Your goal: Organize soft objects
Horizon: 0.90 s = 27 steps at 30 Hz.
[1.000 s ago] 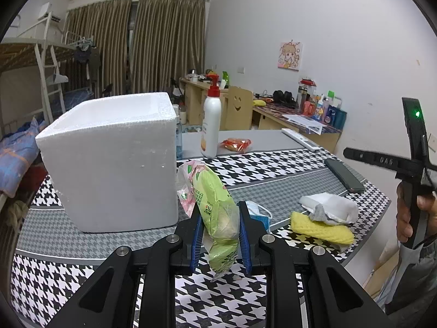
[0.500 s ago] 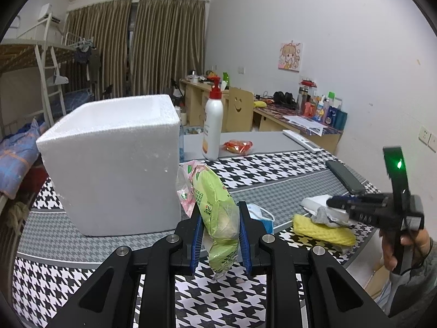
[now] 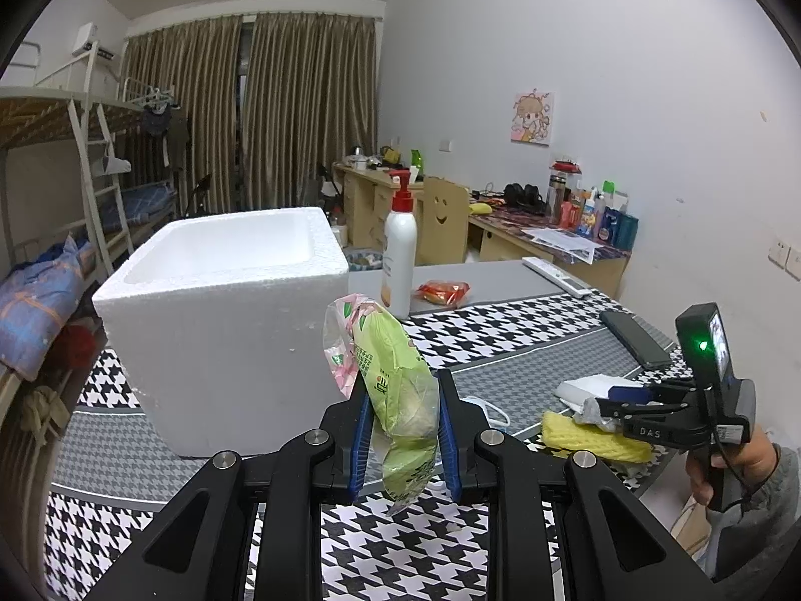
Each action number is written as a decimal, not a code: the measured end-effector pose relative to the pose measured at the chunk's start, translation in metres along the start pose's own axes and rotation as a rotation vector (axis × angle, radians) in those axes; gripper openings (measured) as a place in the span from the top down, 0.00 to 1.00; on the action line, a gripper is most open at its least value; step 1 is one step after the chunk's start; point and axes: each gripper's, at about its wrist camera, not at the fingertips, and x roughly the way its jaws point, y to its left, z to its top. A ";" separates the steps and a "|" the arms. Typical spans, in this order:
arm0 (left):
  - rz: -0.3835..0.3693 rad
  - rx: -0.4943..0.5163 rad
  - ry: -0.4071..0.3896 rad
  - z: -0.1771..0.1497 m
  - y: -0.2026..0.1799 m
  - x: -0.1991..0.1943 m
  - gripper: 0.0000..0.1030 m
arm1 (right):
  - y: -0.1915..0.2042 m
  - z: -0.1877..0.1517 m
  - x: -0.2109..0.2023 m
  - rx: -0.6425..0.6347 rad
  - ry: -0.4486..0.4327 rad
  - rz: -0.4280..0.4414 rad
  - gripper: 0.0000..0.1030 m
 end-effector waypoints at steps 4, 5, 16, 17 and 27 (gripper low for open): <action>0.007 -0.001 -0.011 0.003 0.003 -0.004 0.76 | 0.001 -0.002 0.002 -0.003 0.007 0.003 0.64; 0.009 0.000 -0.012 0.003 0.003 -0.004 0.76 | 0.000 -0.002 0.002 -0.002 0.008 0.005 0.64; 0.022 0.005 -0.039 0.009 0.005 -0.010 0.76 | 0.000 0.000 -0.007 0.001 -0.015 0.011 0.82; 0.023 0.007 -0.042 0.009 0.006 -0.011 0.76 | -0.001 0.001 -0.011 0.008 -0.025 0.015 0.82; 0.034 0.007 -0.071 0.014 0.009 -0.019 0.76 | -0.004 0.018 -0.045 0.047 -0.133 0.050 0.82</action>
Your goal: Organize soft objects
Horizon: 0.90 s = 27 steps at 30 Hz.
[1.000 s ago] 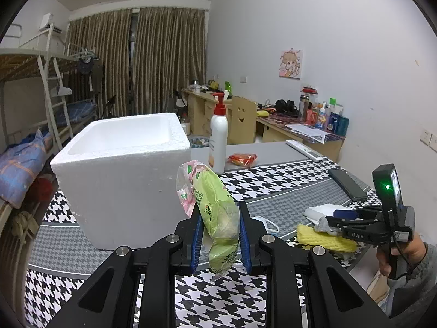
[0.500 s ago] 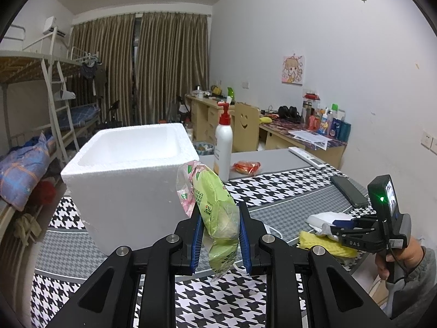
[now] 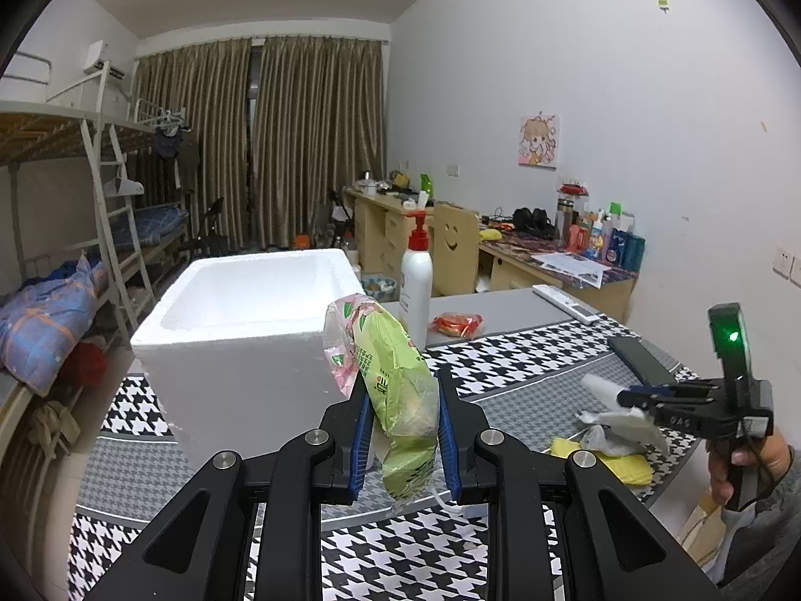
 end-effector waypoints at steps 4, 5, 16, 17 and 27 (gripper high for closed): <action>0.001 -0.006 -0.004 0.000 0.001 0.000 0.76 | -0.003 0.007 -0.014 0.020 -0.065 -0.009 0.82; 0.000 -0.005 -0.004 0.000 0.001 -0.001 0.76 | -0.007 0.009 -0.015 0.045 -0.073 0.027 0.82; -0.003 -0.007 -0.005 -0.001 0.002 -0.001 0.76 | -0.003 0.021 -0.033 0.021 -0.179 -0.137 0.82; -0.002 -0.007 -0.005 -0.001 0.002 -0.001 0.76 | 0.002 0.021 -0.035 -0.024 -0.194 -0.188 0.82; -0.003 -0.011 -0.002 0.000 0.003 0.001 0.76 | -0.003 0.024 -0.033 0.001 -0.176 -0.098 0.83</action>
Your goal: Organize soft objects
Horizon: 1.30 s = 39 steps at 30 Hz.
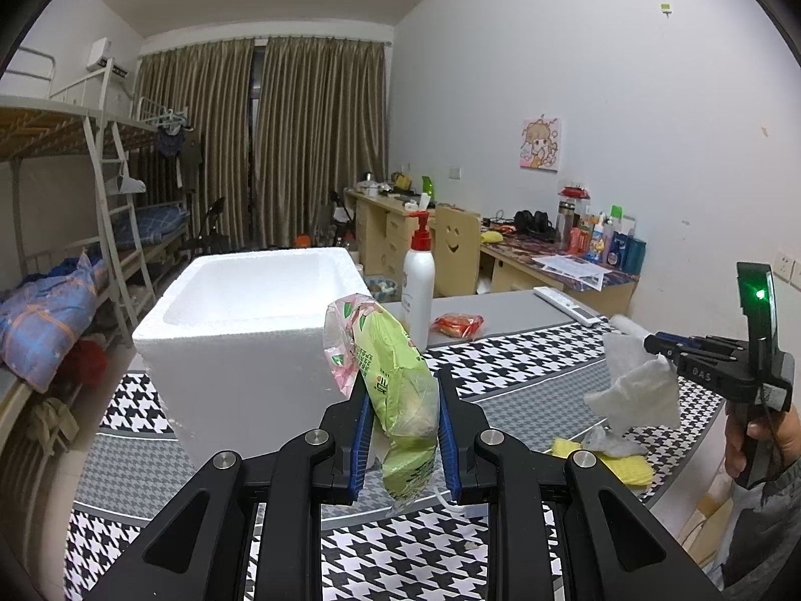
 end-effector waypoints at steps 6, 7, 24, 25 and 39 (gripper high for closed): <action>0.009 -0.006 -0.012 0.004 0.003 -0.002 0.76 | 0.006 0.019 -0.015 0.026 -0.061 0.037 0.83; 0.011 -0.005 -0.017 0.006 0.004 -0.003 0.76 | 0.008 0.022 -0.017 0.026 -0.073 0.030 0.83; 0.030 -0.015 -0.029 0.009 0.008 -0.007 0.76 | 0.029 0.035 -0.020 -0.009 -0.092 0.094 0.83; 0.030 -0.016 -0.028 0.009 0.009 -0.006 0.76 | 0.029 0.034 -0.018 -0.010 -0.087 0.096 0.83; 0.031 -0.005 -0.011 0.008 0.004 0.000 0.76 | 0.017 0.016 -0.012 0.025 -0.061 0.078 0.29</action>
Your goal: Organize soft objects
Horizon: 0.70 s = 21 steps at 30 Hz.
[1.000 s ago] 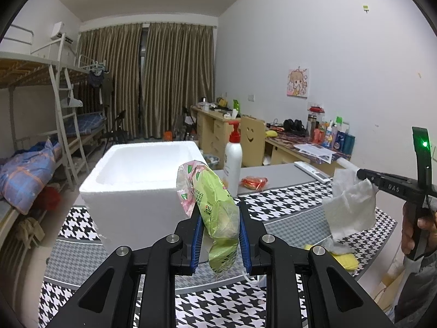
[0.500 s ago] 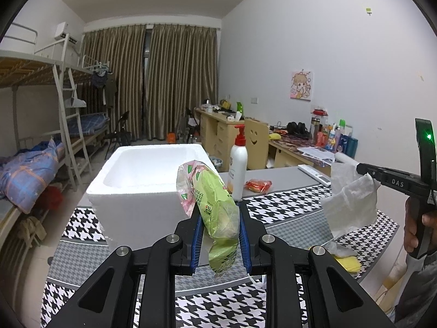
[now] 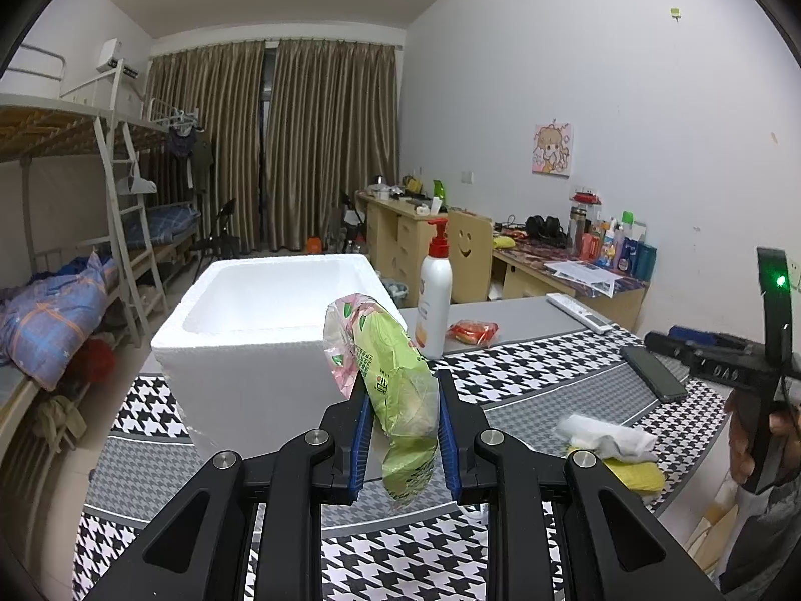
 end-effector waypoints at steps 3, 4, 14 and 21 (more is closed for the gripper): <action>-0.002 0.000 0.001 0.000 0.000 0.001 0.76 | -0.003 0.002 0.001 -0.004 0.004 -0.016 0.30; -0.003 0.002 0.001 0.000 0.000 0.002 0.76 | -0.003 0.001 0.005 -0.019 0.018 -0.016 0.30; 0.000 0.001 0.020 -0.004 0.001 0.007 0.76 | 0.003 -0.036 0.065 -0.098 0.266 0.065 0.67; -0.001 -0.005 0.032 -0.006 0.001 0.013 0.76 | 0.006 -0.053 0.085 -0.143 0.380 0.088 0.69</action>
